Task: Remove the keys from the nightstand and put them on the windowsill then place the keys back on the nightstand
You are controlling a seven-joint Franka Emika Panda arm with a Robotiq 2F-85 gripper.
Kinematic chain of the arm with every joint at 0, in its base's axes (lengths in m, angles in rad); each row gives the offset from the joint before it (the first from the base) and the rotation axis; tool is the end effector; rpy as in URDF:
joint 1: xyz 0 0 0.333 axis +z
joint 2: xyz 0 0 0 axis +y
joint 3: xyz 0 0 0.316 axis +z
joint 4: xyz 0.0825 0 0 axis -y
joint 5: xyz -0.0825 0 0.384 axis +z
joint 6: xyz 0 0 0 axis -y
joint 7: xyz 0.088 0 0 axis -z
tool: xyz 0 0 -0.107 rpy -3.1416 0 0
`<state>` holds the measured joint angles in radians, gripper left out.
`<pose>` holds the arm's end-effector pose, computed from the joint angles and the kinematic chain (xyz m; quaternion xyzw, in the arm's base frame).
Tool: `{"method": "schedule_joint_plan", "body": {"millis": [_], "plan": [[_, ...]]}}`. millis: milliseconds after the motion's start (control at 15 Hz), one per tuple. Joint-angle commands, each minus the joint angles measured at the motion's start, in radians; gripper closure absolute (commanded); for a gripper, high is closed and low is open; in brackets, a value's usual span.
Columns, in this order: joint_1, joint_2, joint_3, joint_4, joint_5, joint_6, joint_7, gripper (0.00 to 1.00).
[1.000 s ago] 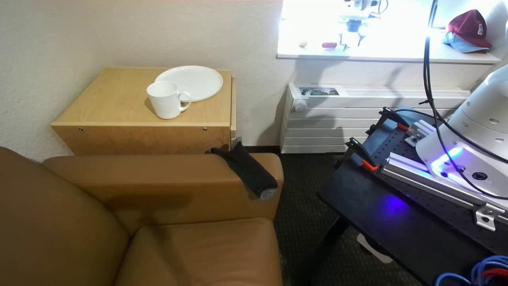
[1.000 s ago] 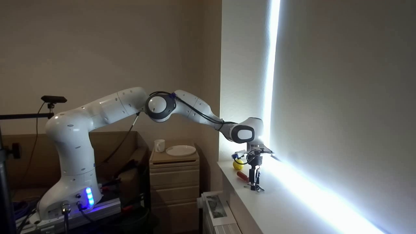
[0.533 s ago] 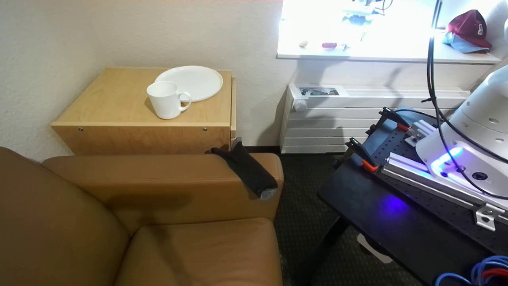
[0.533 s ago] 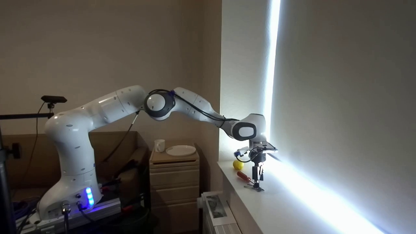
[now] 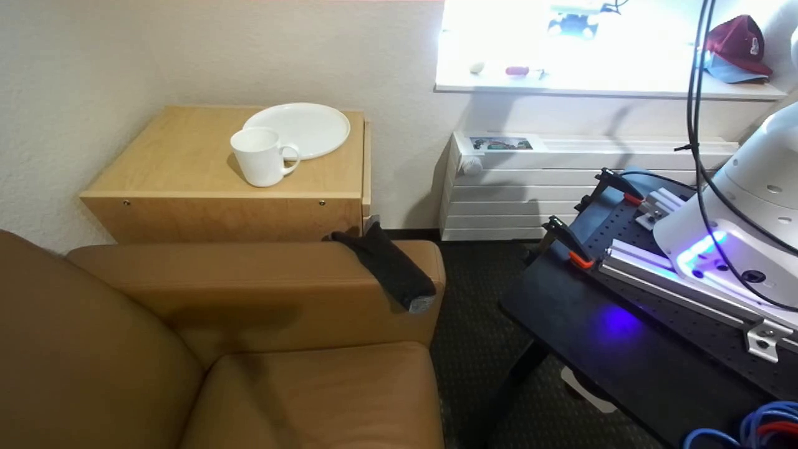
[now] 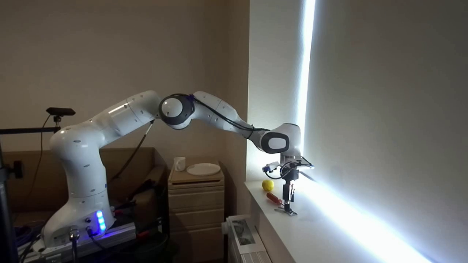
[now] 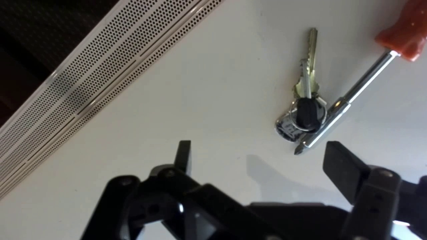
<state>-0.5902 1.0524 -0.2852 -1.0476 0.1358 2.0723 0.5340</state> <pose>0.5589 -0.5393 0.2025 0.7837 -0.6178 -0.0072 0.0636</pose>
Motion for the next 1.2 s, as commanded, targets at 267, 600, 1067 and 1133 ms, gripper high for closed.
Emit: {"method": "schedule_joint_plan", "body": {"millis": [267,600,1067,1133], "plan": [[-0.049,-0.037,0.033,-0.127,0.057,0.034,-0.101,0.0],[-0.114,-0.028,0.052,-0.164,0.109,0.099,-0.176,0.0],[-0.25,-0.164,0.166,-0.331,0.269,0.35,-0.54,0.0],[-0.194,-0.22,0.17,-0.414,0.271,0.394,-0.526,0.0]]}}
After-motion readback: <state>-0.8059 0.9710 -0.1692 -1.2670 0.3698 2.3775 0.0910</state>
